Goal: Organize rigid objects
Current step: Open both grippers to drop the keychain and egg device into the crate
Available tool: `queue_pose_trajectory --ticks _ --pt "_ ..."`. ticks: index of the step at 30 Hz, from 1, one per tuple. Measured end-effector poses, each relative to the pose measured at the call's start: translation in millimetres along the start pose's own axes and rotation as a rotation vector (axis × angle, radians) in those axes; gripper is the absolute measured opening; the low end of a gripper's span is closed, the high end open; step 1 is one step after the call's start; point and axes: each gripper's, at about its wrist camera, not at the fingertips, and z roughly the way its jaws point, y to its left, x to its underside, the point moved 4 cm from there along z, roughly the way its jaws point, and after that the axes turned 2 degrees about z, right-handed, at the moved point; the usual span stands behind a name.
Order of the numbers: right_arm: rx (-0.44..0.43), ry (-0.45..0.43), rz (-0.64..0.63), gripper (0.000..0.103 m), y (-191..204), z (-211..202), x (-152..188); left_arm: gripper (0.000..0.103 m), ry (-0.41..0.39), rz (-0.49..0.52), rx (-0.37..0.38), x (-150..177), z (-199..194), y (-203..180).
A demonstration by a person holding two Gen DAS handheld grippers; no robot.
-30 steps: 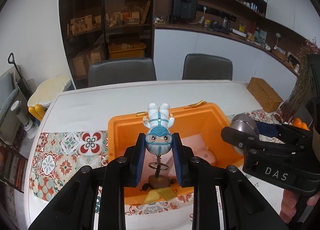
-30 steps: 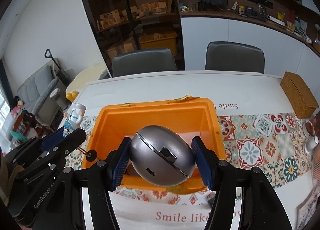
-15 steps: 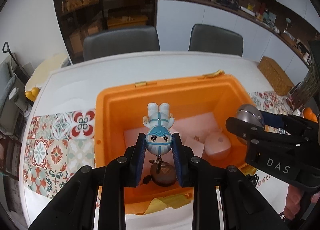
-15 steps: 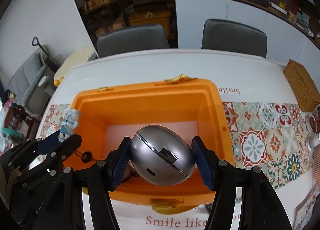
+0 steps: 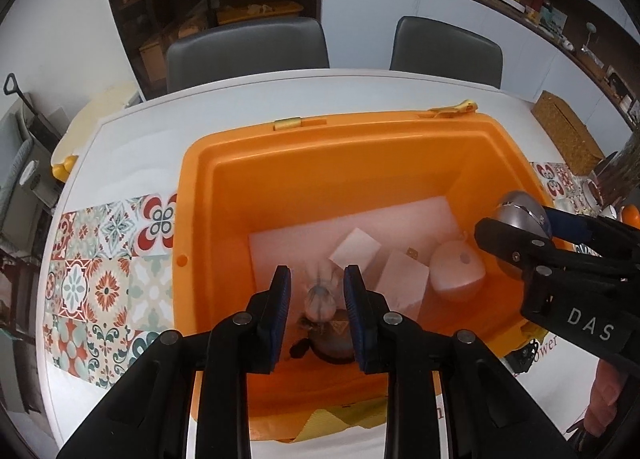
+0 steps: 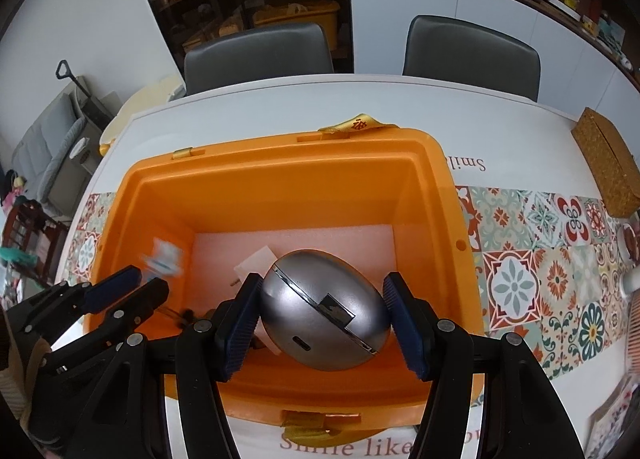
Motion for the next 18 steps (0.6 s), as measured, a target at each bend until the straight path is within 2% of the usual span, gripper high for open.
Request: queue_pose_trajectory --ticks 2,4,6,10,12,18 --pt "-0.004 0.006 0.002 0.062 -0.4 1.3 0.0 0.029 -0.004 -0.009 -0.002 -1.5 -2.5 2.4" --pt "-0.010 0.010 0.003 0.062 -0.5 1.6 0.3 0.038 -0.012 -0.017 -0.025 -2.6 -6.5 4.6" --pt "-0.014 0.014 0.004 0.062 -0.4 2.3 0.3 0.062 -0.023 -0.025 -0.053 -3.7 -11.3 7.0" --pt "-0.019 0.019 -0.001 0.062 0.8 3.5 -1.1 0.072 -0.040 -0.044 -0.112 -4.9 -22.0 12.2" --pt "-0.021 0.019 0.000 0.062 1.5 3.6 -1.9 0.083 -0.041 -0.060 -0.119 -4.7 -24.9 15.2" --pt "-0.042 0.009 0.013 0.062 2.4 2.8 -3.7 0.086 -0.058 -0.109 -0.128 -4.3 -34.3 25.4"
